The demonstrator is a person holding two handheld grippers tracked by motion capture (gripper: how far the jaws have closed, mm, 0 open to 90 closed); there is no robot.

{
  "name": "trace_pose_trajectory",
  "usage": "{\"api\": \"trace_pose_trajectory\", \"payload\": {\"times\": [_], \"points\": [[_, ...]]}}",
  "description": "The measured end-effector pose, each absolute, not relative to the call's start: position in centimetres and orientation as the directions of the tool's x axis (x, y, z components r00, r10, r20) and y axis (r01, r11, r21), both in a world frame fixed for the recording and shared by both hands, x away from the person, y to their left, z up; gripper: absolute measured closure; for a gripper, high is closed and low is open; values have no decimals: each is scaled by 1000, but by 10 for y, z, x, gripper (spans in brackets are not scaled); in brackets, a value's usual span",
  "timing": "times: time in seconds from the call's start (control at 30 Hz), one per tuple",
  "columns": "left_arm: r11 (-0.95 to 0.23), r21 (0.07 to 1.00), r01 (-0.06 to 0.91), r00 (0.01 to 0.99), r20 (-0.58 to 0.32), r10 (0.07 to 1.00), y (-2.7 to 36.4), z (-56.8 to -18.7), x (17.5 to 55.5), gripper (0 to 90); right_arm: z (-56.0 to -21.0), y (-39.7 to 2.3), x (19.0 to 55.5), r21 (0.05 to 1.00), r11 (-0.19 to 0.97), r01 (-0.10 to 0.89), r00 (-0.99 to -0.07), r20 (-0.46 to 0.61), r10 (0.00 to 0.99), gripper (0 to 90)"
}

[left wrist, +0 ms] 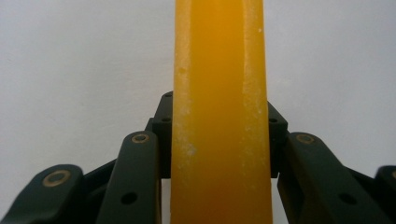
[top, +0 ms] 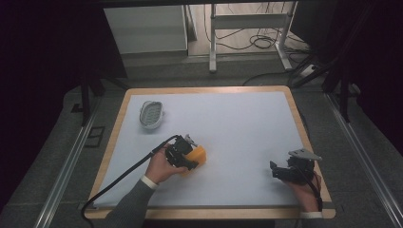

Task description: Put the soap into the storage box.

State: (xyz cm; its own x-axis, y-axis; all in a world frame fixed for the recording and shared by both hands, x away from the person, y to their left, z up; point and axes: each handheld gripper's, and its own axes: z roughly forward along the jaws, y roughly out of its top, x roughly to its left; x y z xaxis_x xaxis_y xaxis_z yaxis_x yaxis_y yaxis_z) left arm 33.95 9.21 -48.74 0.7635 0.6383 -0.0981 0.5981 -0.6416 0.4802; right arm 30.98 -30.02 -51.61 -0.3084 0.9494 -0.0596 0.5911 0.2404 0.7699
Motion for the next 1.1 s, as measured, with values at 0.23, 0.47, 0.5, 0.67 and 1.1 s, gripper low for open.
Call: {"api": "trace_pose_trajectory", "payload": {"times": [0.23, 0.47, 0.5, 0.67, 1.1], "points": [[-618, 513, 595, 759, -108, 642, 102, -475, 339, 608, -516, -301, 309, 772, 237, 590, -306, -58, 950, 54], [-594, 530, 605, 747, -121, 653, 113, -472, 339, 608, -516, -301, 309, 772, 234, 592, -302, -57, 952, 54], [-592, 532, 606, 746, -121, 655, 114, -471, 339, 608, -516, -301, 309, 772, 236, 590, -304, -59, 951, 54], [-590, 538, 602, 745, -112, 658, 118, -470, 339, 608, -516, -301, 310, 771, 237, 591, -302, -61, 951, 54], [-569, 570, 593, 737, -98, 669, 129, -459, 338, 608, -515, -303, 309, 776, 231, 587, -298, -58, 953, 54]]}}
